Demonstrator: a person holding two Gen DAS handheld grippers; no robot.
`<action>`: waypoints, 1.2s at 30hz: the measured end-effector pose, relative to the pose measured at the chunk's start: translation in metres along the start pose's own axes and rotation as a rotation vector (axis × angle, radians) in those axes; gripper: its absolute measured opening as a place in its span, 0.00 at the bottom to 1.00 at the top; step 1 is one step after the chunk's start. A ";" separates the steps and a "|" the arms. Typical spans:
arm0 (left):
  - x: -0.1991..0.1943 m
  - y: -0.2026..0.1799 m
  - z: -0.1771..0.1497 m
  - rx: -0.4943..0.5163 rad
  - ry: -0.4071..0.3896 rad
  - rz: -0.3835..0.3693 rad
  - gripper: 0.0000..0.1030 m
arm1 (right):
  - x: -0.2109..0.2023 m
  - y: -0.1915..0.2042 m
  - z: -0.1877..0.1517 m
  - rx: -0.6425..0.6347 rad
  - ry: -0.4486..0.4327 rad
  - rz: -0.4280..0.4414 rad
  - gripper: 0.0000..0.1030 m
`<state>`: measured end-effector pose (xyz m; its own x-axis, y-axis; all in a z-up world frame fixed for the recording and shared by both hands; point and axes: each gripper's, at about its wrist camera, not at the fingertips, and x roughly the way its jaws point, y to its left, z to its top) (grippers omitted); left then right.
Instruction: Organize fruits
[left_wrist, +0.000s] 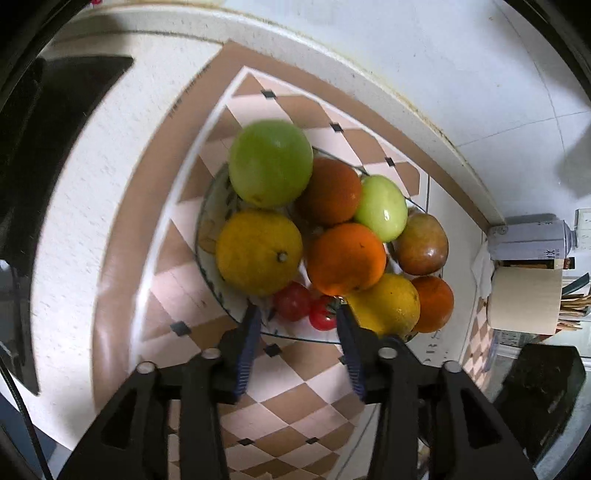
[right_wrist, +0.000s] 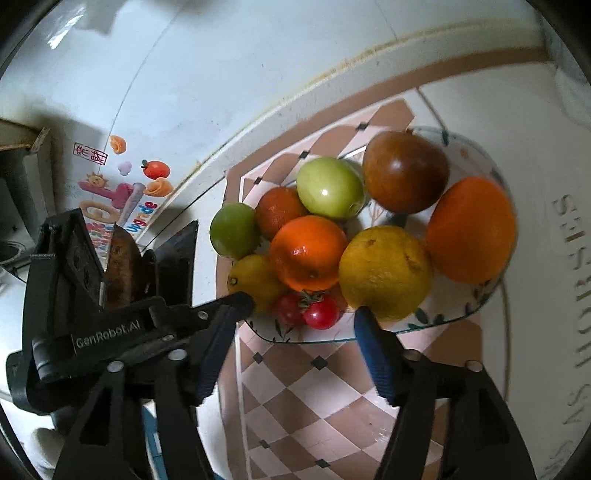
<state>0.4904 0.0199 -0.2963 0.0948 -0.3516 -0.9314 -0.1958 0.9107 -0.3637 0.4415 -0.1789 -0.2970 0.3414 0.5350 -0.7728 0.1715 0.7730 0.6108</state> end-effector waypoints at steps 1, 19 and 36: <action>-0.006 0.000 -0.001 0.013 -0.012 0.012 0.52 | -0.007 0.001 -0.001 -0.009 -0.011 -0.020 0.76; -0.080 -0.005 -0.078 0.299 -0.294 0.339 0.91 | -0.115 0.020 -0.046 -0.217 -0.194 -0.498 0.94; -0.188 -0.035 -0.199 0.358 -0.545 0.307 0.91 | -0.252 0.072 -0.140 -0.325 -0.386 -0.472 0.95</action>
<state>0.2857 0.0109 -0.1121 0.5784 0.0049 -0.8157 0.0316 0.9991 0.0284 0.2385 -0.2098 -0.0822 0.6135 0.0032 -0.7897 0.1170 0.9886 0.0949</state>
